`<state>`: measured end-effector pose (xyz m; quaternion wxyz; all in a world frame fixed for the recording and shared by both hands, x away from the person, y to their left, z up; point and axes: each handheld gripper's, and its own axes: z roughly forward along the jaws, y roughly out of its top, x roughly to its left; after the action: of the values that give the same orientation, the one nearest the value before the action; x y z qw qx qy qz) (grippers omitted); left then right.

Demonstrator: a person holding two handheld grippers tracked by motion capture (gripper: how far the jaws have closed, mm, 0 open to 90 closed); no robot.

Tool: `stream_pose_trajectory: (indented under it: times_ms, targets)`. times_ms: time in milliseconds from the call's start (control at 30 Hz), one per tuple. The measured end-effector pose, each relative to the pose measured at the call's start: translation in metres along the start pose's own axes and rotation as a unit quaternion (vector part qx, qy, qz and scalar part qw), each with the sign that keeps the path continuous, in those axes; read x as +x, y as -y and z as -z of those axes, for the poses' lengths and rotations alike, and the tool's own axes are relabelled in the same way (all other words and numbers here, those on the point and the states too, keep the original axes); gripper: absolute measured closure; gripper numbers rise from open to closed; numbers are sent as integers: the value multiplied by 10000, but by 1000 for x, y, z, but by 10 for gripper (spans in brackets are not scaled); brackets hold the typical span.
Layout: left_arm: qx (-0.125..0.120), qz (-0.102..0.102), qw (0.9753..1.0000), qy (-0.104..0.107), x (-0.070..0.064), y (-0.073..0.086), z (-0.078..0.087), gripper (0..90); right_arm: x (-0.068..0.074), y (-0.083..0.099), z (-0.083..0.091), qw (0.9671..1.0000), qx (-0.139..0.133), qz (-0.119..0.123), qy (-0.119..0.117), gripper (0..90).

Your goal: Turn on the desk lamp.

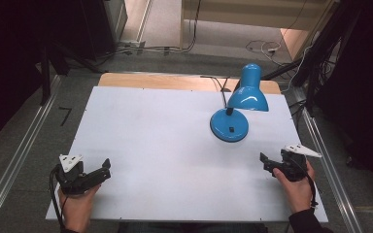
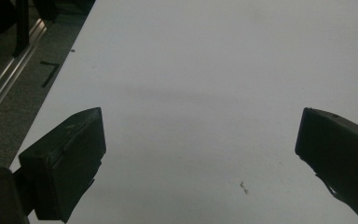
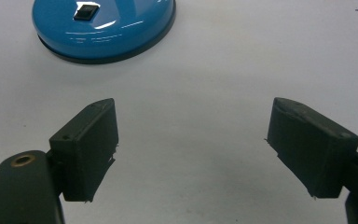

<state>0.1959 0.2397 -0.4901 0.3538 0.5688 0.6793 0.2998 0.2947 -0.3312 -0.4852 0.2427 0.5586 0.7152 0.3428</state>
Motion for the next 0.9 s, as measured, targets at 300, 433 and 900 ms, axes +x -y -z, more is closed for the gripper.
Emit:
stream_pose_trajectory:
  times_ms: [300, 433, 900]
  targets:
    - [-8, 5, 10000, 6, 0, 0, 0, 22, 1, -2, -4, 10000, 1, -41, -52, 151]
    - [-2, -3, 10000, 1, 0, 0, 0, 22, 1, -4, -5, 10000, -16, -40, -84, 162]
    - [5, -13, 10000, -2, 0, 0, 0, 22, 11, -12, -14, 9998, -80, 43, -153, 174]
